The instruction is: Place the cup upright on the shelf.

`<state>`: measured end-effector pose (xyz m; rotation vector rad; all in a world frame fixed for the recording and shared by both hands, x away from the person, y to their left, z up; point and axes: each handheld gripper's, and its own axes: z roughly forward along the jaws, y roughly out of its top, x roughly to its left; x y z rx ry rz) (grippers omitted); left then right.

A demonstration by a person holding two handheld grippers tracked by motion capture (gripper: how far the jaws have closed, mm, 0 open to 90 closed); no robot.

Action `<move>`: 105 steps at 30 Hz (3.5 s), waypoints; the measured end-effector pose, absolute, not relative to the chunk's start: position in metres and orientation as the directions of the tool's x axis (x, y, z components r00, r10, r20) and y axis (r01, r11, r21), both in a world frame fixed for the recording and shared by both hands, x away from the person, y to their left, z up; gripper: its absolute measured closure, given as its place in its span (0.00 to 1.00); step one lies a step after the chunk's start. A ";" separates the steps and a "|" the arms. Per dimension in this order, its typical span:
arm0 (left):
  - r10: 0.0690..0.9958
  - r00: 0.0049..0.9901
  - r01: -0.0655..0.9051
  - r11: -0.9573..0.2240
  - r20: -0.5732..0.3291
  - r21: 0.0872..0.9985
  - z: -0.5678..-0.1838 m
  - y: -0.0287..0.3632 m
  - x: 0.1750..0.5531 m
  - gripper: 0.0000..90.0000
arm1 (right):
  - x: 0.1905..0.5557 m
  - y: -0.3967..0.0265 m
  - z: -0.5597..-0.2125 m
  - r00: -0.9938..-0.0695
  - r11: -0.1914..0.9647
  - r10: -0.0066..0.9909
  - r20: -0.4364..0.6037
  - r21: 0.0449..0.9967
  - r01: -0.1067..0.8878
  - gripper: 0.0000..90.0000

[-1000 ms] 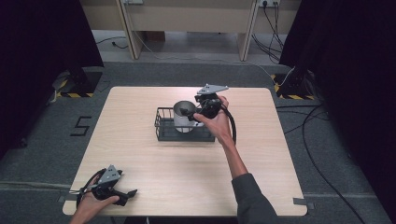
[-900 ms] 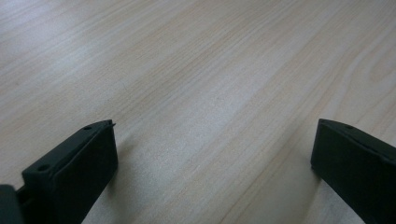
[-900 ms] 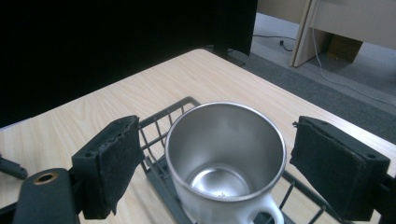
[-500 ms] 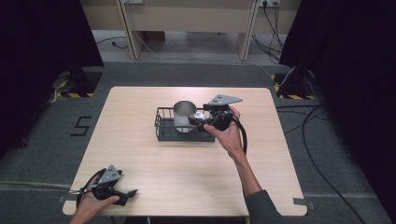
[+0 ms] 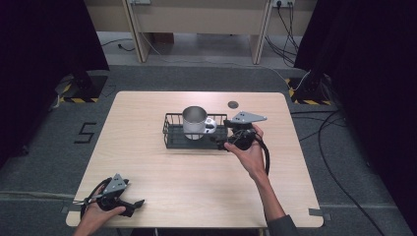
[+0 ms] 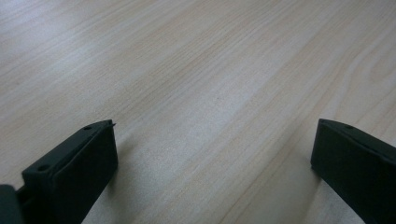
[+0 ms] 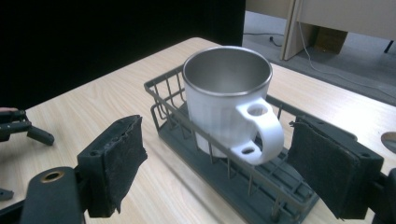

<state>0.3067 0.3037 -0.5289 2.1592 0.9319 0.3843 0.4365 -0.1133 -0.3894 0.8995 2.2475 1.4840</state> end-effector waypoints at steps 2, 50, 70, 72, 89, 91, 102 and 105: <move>0.723 0.691 0.501 -0.461 -0.017 0.733 -0.529 0.304 0.307 0.00 | 0.434 -0.115 -0.391 -0.759 0.272 0.645 0.088 0.902 0.335 0.20; 0.723 0.691 0.502 -0.463 -0.016 0.731 -0.529 0.304 0.307 0.00 | 0.371 -0.142 -0.435 -0.735 0.256 0.673 0.084 0.906 0.338 0.17; 0.723 0.691 0.502 -0.463 -0.016 0.731 -0.529 0.304 0.307 0.00 | 0.350 -0.144 -0.455 -0.729 0.272 0.681 0.078 0.897 0.349 0.17; 0.722 0.691 0.502 -0.464 -0.016 0.730 -0.529 0.304 0.307 0.00 | 0.347 -0.145 -0.458 -0.727 0.272 0.682 0.080 0.895 0.353 0.17; 0.723 0.691 0.502 -0.463 -0.016 0.730 -0.529 0.304 0.307 0.00 | 0.334 -0.155 -0.489 -0.711 0.300 0.697 0.095 0.862 0.409 0.17; 0.722 0.692 0.501 -0.464 -0.016 0.730 -0.529 0.304 0.307 0.00 | 0.332 -0.156 -0.491 -0.708 0.299 0.700 0.098 0.859 0.415 0.17; 0.722 0.692 0.502 -0.465 -0.016 0.730 -0.529 0.304 0.307 0.00 | 0.326 -0.158 -0.502 -0.701 0.313 0.706 0.102 0.843 0.438 0.17; 0.722 0.692 0.501 -0.464 -0.016 0.730 -0.529 0.304 0.307 0.00 | 0.323 -0.159 -0.505 -0.698 0.322 0.709 0.098 0.836 0.444 0.17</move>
